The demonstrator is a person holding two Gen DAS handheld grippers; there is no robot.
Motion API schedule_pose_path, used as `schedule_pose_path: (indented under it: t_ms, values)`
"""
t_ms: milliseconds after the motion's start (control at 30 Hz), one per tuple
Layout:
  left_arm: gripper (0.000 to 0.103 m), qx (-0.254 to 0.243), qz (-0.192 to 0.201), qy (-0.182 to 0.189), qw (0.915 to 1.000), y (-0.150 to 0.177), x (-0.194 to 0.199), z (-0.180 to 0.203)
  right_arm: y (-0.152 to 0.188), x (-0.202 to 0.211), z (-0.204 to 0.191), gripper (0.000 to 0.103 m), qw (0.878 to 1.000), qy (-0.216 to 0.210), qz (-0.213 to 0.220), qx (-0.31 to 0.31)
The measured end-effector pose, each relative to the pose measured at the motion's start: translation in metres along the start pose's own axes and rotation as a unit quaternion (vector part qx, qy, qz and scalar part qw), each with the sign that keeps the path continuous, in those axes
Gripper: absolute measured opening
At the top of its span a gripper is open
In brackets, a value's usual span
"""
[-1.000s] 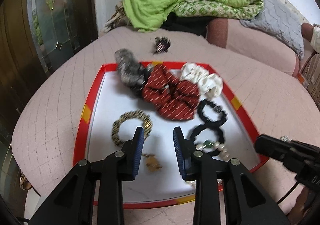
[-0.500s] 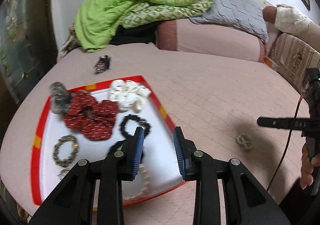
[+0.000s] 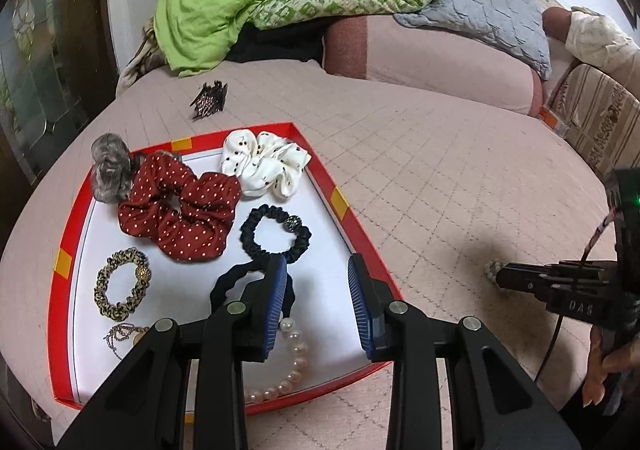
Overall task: Organize jewelry
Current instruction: 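Move the left gripper to the pale green beaded bracelet and grasp it, then carry the green beaded bracelet to the tray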
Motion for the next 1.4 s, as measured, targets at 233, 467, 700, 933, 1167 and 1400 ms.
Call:
schedule_pose_path:
  t_ms: [233, 467, 700, 933, 1167, 1400]
  values:
    - [0.031, -0.021, 0.002, 0.006, 0.9998, 0.000, 0.000, 0.015, 0.001, 0.003, -0.010, 0.005, 0.999, 0.021, 0.014, 0.041]
    - [0.031, -0.023, -0.007, 0.078, 0.9967, -0.004, -0.008, 0.053, -0.004, 0.021, -0.003, 0.003, 0.999, -0.007, 0.041, 0.014]
    - [0.031, -0.068, -0.049, 0.124, 0.9887, 0.001, -0.037, 0.112, -0.007, 0.029, 0.020, 0.003, 0.998, -0.008, 0.046, -0.035]
    - [0.032, -0.067, -0.103, 0.151, 0.9808, 0.007, -0.073, 0.144, -0.002, 0.030, 0.047, 0.003, 0.997, -0.003, 0.028, -0.066]
    - [0.013, -0.103, -0.119, 0.100, 0.9824, 0.014, -0.092, 0.158, 0.000, 0.033, 0.074, 0.004, 0.993, -0.016, 0.025, -0.114]
    - [0.005, -0.102, -0.101, 0.117, 0.9827, 0.014, -0.075, 0.146, -0.004, 0.029, 0.054, 0.011, 0.994, -0.045, 0.020, -0.093]
Point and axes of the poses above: each gripper's, at about its wrist camera, not at the fingertips, and x roughly against the way its jaws point, z to its right, y to its underside, the point moved 6 cm from there along -x, roughly the way its jaws point, and after that the axes turned 6 degrees about y, right-handed, at the moved point
